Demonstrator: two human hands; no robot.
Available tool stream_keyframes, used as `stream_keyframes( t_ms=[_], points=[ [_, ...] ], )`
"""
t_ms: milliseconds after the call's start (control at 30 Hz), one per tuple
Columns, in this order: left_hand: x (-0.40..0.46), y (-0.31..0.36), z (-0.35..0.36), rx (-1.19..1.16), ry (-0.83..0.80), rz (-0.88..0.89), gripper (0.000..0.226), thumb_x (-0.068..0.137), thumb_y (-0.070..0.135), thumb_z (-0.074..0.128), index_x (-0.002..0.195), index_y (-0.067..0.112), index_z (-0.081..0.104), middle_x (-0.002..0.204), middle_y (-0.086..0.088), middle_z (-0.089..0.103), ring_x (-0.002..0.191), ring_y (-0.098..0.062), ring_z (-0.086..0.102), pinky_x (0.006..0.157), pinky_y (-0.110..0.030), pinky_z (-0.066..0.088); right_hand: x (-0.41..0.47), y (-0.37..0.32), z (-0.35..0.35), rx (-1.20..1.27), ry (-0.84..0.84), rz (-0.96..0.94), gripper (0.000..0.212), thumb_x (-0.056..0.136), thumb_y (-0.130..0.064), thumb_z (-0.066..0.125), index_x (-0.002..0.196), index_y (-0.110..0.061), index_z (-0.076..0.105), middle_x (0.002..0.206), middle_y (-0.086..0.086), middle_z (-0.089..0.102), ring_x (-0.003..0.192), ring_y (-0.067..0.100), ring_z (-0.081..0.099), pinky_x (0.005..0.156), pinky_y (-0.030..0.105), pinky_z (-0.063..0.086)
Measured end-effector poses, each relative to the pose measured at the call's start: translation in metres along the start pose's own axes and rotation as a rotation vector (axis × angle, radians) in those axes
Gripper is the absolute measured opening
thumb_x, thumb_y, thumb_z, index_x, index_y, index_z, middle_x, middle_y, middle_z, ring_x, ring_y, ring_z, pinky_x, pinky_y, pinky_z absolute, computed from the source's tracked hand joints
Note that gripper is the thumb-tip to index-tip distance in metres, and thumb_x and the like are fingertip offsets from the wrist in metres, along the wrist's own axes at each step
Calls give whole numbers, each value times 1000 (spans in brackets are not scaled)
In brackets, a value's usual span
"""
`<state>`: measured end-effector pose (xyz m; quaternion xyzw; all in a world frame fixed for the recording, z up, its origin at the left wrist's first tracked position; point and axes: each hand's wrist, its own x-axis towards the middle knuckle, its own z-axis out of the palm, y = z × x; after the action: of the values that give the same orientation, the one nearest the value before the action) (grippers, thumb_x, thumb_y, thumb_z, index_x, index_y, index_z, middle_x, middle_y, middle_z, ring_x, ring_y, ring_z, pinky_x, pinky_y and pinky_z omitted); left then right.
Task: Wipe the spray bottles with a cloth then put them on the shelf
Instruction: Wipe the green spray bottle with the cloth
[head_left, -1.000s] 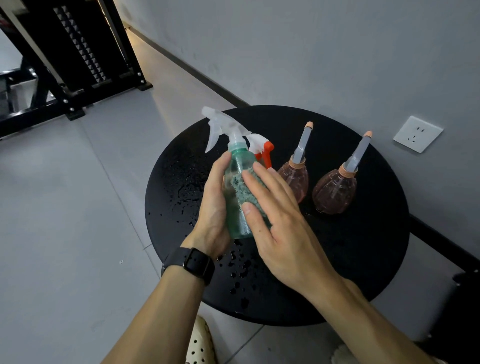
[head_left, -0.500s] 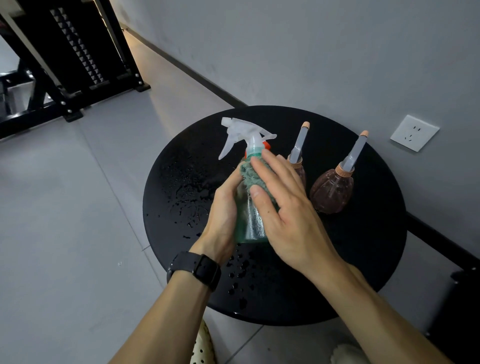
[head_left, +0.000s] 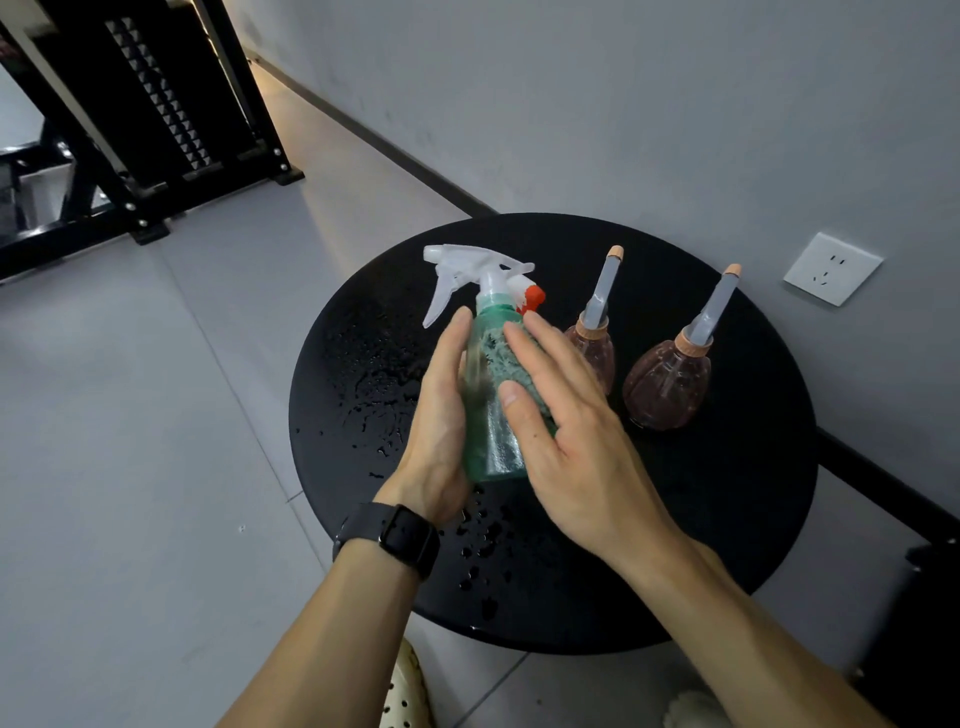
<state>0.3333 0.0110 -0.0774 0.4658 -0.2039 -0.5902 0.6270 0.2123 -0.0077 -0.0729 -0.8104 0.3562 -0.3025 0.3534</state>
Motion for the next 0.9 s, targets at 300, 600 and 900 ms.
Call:
stream_keyframes(
  t_ms=[300,600,900],
  points=[
    [6,-2,-9,20,2,23,45,93,49,61,115,11,72,103,-12,66,89,-25,64,81,-38,53,-5,0,4,-16,-27,-3,49,103,-35,38,151,-33,26,159,-22,15,145,-8,3,117,16,10],
    [6,-11,-7,230,39,37,48,93,57,54,119,21,73,113,-9,73,106,-27,69,101,-52,50,-2,3,1,-45,38,-34,47,102,-33,37,149,-31,31,155,-22,19,146,-6,2,110,2,1],
    [1,-7,6,152,-77,10,57,105,51,32,130,11,65,116,-12,72,105,-26,69,85,-36,53,8,5,-10,60,80,15,46,103,-31,41,149,-28,34,157,-18,22,145,-5,10,121,30,18]
  ],
)
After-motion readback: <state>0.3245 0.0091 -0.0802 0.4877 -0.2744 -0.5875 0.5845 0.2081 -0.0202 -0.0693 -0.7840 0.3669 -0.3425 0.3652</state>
